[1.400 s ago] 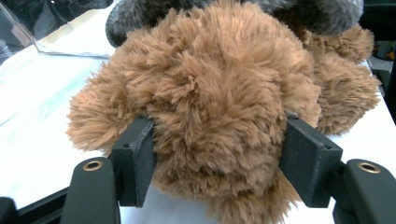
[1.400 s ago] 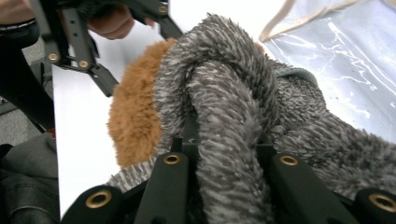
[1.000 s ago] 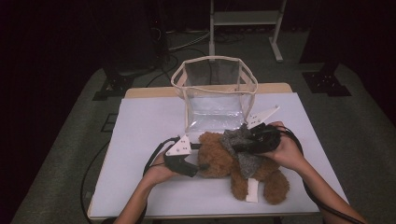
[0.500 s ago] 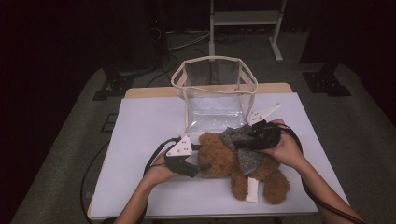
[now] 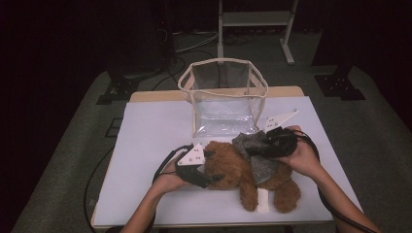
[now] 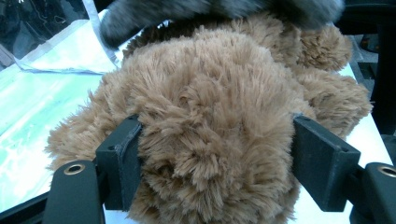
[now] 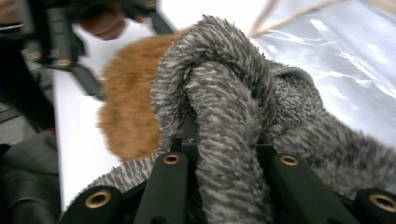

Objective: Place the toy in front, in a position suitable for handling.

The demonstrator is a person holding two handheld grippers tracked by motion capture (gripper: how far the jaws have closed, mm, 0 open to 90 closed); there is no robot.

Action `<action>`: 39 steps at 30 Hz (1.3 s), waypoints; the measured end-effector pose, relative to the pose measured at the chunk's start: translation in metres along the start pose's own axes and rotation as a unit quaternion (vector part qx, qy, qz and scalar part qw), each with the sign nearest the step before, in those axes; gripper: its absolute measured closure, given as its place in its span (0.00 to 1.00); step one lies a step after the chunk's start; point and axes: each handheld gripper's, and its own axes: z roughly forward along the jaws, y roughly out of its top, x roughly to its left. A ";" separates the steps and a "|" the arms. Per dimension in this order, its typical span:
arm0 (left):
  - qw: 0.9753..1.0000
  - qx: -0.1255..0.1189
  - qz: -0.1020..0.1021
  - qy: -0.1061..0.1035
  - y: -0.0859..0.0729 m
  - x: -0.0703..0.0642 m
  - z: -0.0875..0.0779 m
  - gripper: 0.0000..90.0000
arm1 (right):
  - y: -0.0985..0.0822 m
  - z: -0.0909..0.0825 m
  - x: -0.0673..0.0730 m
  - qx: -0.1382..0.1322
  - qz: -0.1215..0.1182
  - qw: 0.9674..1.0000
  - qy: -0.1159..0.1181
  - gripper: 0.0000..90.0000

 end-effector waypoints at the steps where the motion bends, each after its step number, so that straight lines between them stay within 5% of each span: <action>1: 1.000 0.001 0.001 0.000 0.000 0.000 0.000 0.28 | -0.001 -0.001 -0.005 0.000 0.007 1.000 -0.003 0.83; 6: 1.000 -0.003 -0.002 0.000 0.007 0.003 -0.006 0.26 | -0.012 0.005 -0.007 0.002 0.026 0.999 0.019 0.82; 9: 1.000 -0.019 -0.003 -0.001 0.014 0.001 -0.008 0.25 | -0.016 0.008 0.004 -0.004 0.021 0.999 0.028 0.82; 14: 1.000 -0.002 0.011 -0.017 0.014 -0.005 -0.002 0.34 | -0.018 0.007 0.020 -0.007 -0.003 0.999 0.032 0.82; 19: 1.000 -0.001 0.009 -0.022 0.013 -0.005 -0.001 0.38 | -0.012 0.005 0.014 -0.015 0.001 0.999 0.035 0.82; 27: 1.000 0.007 0.018 -0.022 0.011 -0.008 -0.002 0.39 | 0.005 0.031 0.025 -0.002 -0.023 0.998 0.050 0.82; 39: 1.000 0.003 0.011 -0.025 0.011 -0.005 -0.002 0.39 | -0.033 -0.026 -0.008 -0.023 0.034 0.999 -0.003 0.82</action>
